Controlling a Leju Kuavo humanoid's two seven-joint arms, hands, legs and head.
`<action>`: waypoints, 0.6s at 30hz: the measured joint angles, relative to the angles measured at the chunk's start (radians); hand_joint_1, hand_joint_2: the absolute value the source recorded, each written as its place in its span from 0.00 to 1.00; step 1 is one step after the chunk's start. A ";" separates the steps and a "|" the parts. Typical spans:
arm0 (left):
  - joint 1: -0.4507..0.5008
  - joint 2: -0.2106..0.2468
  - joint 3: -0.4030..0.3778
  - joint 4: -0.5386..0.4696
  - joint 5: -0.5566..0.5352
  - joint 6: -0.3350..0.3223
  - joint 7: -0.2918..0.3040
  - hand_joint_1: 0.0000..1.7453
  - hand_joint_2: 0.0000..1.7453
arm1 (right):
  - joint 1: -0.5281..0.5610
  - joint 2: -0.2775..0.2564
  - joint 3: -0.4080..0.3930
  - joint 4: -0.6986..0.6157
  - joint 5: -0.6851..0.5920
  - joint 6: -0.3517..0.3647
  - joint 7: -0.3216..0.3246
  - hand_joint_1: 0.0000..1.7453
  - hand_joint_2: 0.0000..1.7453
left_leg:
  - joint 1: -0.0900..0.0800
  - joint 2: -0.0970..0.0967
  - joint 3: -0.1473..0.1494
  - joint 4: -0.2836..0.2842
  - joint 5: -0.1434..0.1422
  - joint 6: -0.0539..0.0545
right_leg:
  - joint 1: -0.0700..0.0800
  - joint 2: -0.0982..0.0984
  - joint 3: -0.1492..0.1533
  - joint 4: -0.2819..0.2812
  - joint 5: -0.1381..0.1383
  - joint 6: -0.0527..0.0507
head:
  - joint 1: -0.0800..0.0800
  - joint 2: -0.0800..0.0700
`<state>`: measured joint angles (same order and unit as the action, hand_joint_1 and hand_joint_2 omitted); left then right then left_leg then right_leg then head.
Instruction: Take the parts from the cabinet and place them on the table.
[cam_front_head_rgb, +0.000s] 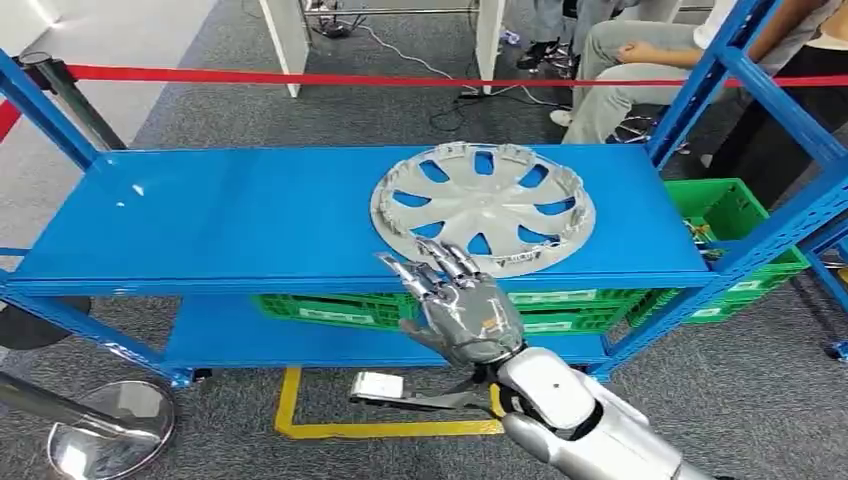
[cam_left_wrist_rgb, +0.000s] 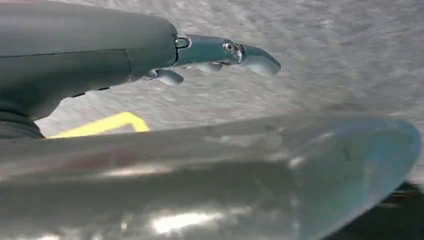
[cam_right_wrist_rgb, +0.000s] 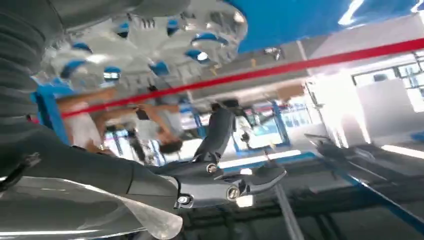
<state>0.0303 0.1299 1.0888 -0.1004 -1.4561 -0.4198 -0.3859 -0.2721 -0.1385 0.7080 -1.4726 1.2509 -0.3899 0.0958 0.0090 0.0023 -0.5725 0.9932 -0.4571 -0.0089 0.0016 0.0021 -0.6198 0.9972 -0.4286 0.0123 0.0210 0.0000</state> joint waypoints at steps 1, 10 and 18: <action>0.018 0.030 -0.016 0.014 -0.005 -0.028 -0.022 0.00 0.00 | -0.010 0.000 0.006 0.014 -0.007 -0.003 0.000 0.00 1.00 | 0.001 0.000 0.000 0.000 0.000 0.000 | 0.001 0.000 0.000 0.000 0.000 0.000 | -0.001 0.000; 0.083 0.143 -0.063 0.059 0.002 -0.078 -0.047 0.00 0.00 | -0.043 0.010 0.042 0.075 -0.047 -0.018 -0.014 0.00 1.00 | 0.001 -0.002 -0.002 0.000 0.001 -0.002 | 0.001 -0.002 -0.001 0.000 0.001 -0.001 | -0.001 0.000; 0.089 0.164 -0.070 0.074 0.003 -0.080 -0.047 0.00 0.00 | -0.054 0.012 0.059 0.100 -0.049 -0.019 -0.015 0.00 1.00 | 0.001 -0.002 -0.002 0.000 0.001 -0.002 | 0.001 -0.002 -0.001 0.000 0.001 -0.002 | -0.001 0.000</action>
<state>0.1193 0.2941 1.0189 -0.0267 -1.4527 -0.4997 -0.4333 -0.3260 -0.1263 0.7671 -1.3729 1.2016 -0.4086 0.0809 0.0096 0.0007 -0.5750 0.9932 -0.4558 -0.0113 0.0022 0.0000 -0.6210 0.9970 -0.4272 0.0107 0.0202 0.0000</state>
